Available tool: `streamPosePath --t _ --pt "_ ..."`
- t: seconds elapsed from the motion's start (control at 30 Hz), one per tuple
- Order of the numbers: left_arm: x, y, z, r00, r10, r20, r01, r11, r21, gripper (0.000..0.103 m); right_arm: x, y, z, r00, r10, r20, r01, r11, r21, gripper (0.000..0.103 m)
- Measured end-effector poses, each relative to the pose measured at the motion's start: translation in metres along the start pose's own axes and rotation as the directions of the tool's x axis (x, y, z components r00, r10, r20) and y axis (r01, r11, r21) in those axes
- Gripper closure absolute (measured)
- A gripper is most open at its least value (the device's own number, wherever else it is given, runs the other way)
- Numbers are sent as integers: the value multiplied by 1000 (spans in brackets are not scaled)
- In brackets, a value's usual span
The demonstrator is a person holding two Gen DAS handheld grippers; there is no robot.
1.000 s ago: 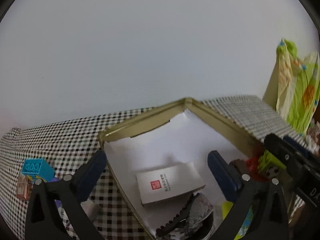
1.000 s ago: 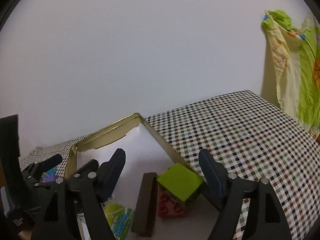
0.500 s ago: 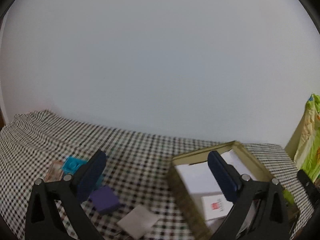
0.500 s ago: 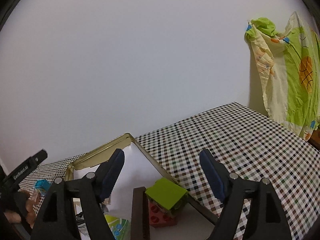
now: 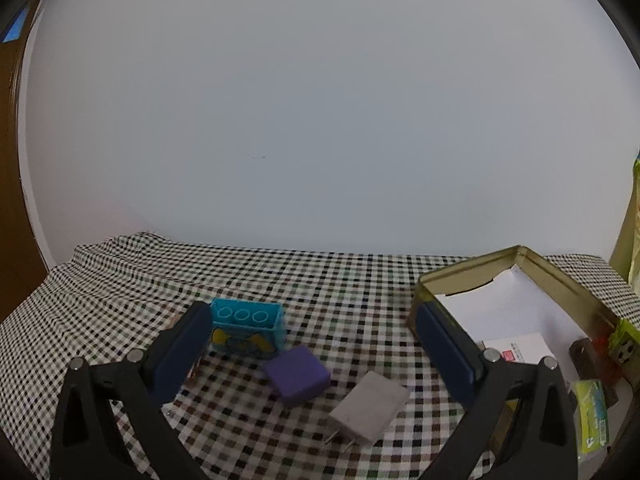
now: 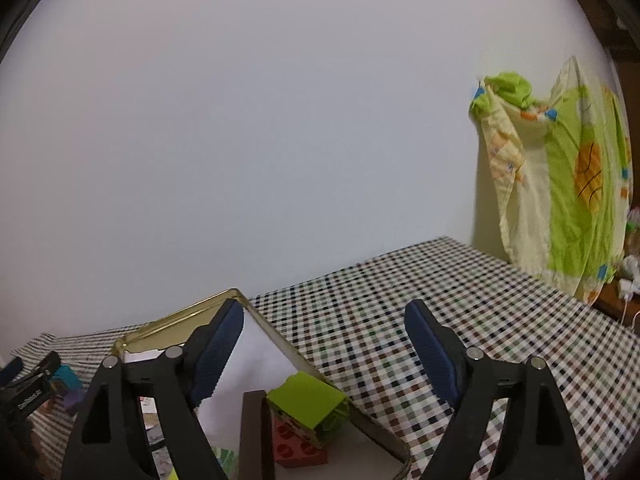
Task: Organize rigid objects
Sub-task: 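Withdraw both grippers from the tray back toward the table items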
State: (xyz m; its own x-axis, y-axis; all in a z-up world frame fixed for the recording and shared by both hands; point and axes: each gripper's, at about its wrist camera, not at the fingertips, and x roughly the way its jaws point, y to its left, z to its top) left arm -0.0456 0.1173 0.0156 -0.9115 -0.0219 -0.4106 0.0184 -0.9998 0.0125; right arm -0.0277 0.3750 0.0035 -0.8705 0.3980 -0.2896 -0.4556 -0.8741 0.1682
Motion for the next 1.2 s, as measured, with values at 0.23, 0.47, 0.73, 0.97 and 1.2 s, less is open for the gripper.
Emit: streamPosePath --t 0.23,0.47,0.73,0.97,1.2 --pt "-6 3 -3 1000 -25 8 25 1000 -1 0 -5 8 -2 998 -54 36 56 997 -47 18" --pt "-5 8 -2 999 -39 -22 39 999 -13 0 -16 8 -6 993 -106 44 108 994 -33 18" --pt "-9 13 -4 998 -43 -36 43 999 -16 0 -36 21 -14 992 -109 68 111 994 -18 18" --pt "-12 23 -4 998 -51 -38 50 999 -20 0 -52 38 -20 989 -97 109 100 995 -21 18" --pt "-12 36 -4 997 -54 -55 52 998 -39 0 -59 58 -27 994 -51 96 54 998 -21 18"
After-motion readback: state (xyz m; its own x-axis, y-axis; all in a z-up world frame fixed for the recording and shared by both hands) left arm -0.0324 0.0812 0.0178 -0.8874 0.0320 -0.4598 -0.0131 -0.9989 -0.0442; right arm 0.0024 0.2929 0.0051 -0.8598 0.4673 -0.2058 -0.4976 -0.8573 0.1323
